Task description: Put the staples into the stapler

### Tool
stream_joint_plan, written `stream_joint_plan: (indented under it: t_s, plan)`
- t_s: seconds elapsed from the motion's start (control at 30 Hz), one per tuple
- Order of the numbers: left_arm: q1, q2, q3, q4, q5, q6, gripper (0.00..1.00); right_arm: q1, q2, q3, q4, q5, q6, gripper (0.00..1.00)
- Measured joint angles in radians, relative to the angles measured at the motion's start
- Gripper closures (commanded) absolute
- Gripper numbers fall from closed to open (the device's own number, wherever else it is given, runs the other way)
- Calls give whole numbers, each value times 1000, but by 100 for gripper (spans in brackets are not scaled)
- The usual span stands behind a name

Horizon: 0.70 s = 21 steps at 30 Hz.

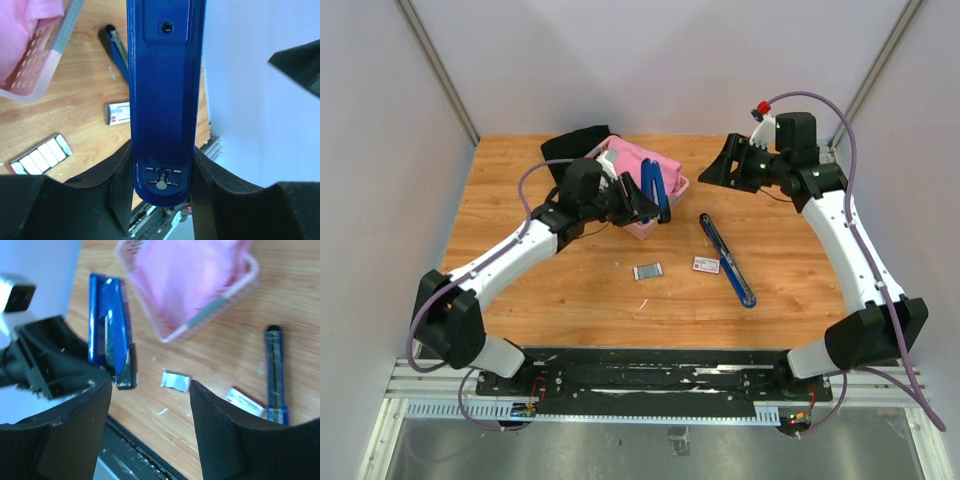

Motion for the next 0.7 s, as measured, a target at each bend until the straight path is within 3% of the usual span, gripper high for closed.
stream_joint_plan:
  t_s: [0.3, 0.7]
  plan:
    - [31, -127, -12, 160, 122, -98, 100, 7, -72, -178, 384, -417, 192, 28]
    - [31, -177, -37, 275, 163, -161, 100, 51, -58, -240, 589, -593, 315, 30]
